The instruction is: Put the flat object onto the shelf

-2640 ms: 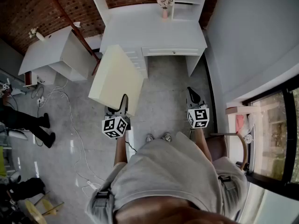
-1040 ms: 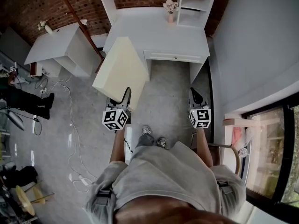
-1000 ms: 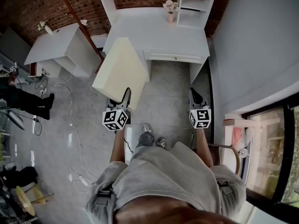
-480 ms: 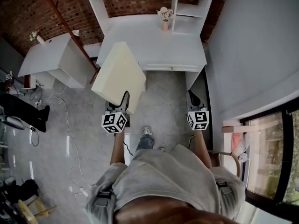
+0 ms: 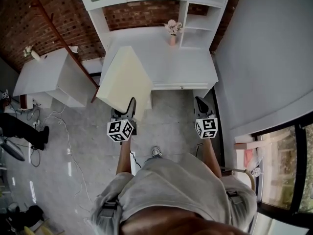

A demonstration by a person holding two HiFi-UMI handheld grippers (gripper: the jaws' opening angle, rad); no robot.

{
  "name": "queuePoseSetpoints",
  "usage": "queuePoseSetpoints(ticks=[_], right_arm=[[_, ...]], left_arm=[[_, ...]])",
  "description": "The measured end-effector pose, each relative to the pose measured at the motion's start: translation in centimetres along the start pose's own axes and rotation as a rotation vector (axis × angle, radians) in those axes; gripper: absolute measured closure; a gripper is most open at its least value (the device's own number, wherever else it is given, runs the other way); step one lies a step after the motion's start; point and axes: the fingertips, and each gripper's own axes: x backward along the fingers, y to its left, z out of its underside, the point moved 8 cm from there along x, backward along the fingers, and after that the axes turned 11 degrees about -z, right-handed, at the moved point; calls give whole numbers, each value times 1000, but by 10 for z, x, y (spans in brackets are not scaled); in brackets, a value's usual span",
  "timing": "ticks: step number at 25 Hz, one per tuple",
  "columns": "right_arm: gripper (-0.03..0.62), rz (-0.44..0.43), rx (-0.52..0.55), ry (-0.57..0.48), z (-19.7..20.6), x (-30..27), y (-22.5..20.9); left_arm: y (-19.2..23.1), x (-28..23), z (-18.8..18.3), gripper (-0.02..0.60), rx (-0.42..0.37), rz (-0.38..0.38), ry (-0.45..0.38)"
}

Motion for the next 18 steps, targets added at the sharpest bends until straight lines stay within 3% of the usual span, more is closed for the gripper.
queuePoseSetpoints(ticks=[10,18], right_arm=[[565,14,19,-4,-24,-82,10],[565,31,4,24,-12,-101,12]], left_arm=[[58,-66,-22,311,15,19,-9],[75,-93,-21,311,21,32,-4]])
